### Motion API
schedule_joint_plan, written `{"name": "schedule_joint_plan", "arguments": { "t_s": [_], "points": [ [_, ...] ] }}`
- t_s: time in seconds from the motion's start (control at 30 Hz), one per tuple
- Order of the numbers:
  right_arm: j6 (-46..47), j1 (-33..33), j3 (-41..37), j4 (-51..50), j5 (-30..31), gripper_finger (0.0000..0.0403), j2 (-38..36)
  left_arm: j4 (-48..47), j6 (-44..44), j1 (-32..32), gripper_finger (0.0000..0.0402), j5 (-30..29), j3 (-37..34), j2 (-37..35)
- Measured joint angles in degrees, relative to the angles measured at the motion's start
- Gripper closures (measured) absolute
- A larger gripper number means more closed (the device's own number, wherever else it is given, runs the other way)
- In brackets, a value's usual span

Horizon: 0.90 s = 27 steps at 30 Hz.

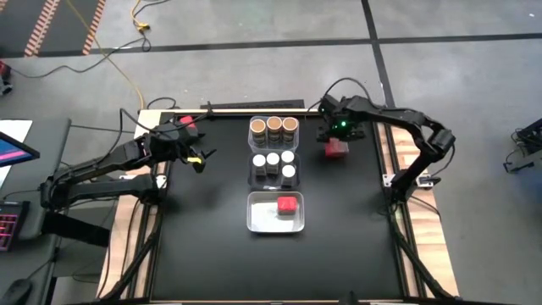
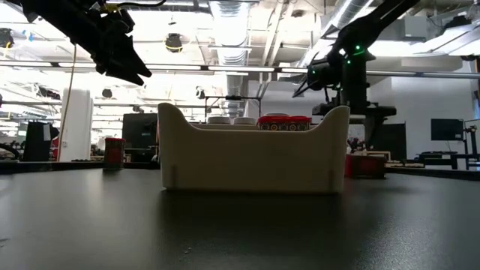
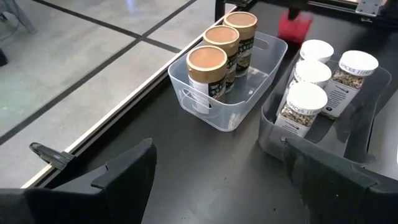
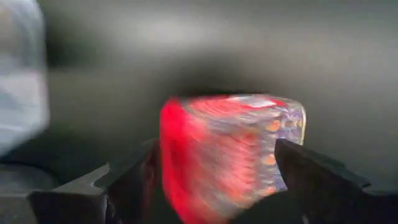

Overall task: Sort spices by type
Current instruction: Put the right red seasoning can into the white bin

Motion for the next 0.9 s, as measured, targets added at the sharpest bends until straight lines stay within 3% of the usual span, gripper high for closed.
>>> {"name": "schedule_joint_plan", "arguments": {
  "t_s": [0.53,0.73,0.9],
  "points": [
    [-2.3,1.8,0.5,-0.5,0.4,0.0047,0.0,0.0,0.0,0.0,0.0069,0.0,0.0,0.0],
    [-9.9,1.7,0.5,-1.0,0.4,0.0047,0.0,0.0,-0.1,0.0,0.0069,0.0,0.0,0.0],
    [-26.9,1.2,2.5,-5.2,0.4,0.0047,0.0,0.0,-0.2,0.0,0.0069,0.0,0.0,0.0]
  ]
}}
